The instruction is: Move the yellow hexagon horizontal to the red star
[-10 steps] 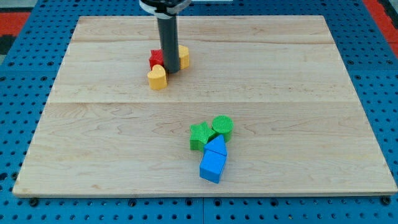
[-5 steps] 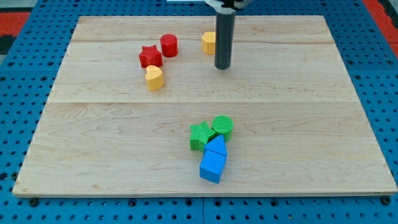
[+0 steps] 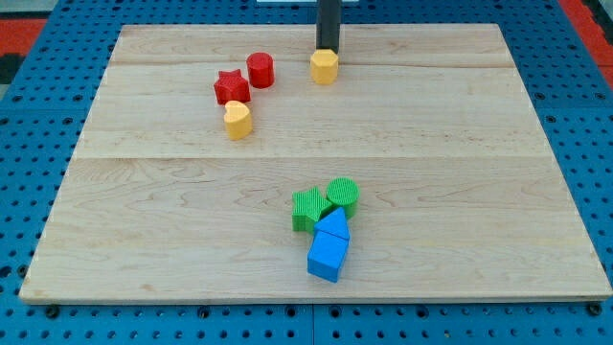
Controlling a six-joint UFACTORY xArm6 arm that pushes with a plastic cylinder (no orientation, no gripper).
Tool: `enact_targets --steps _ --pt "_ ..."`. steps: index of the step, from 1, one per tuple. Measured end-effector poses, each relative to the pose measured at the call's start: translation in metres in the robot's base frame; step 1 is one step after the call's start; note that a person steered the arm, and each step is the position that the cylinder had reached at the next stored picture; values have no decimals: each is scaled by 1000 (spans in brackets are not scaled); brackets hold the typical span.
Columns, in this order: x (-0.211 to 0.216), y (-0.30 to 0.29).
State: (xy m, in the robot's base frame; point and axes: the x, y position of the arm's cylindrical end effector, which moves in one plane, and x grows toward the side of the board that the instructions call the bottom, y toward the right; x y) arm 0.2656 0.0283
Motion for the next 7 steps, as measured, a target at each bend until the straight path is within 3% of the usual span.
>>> enact_targets --steps 1,2,5,6,7 --pt "31 24" --pt "35 25" --pt "40 -18" --pt "-14 3" --pt "-40 -43"
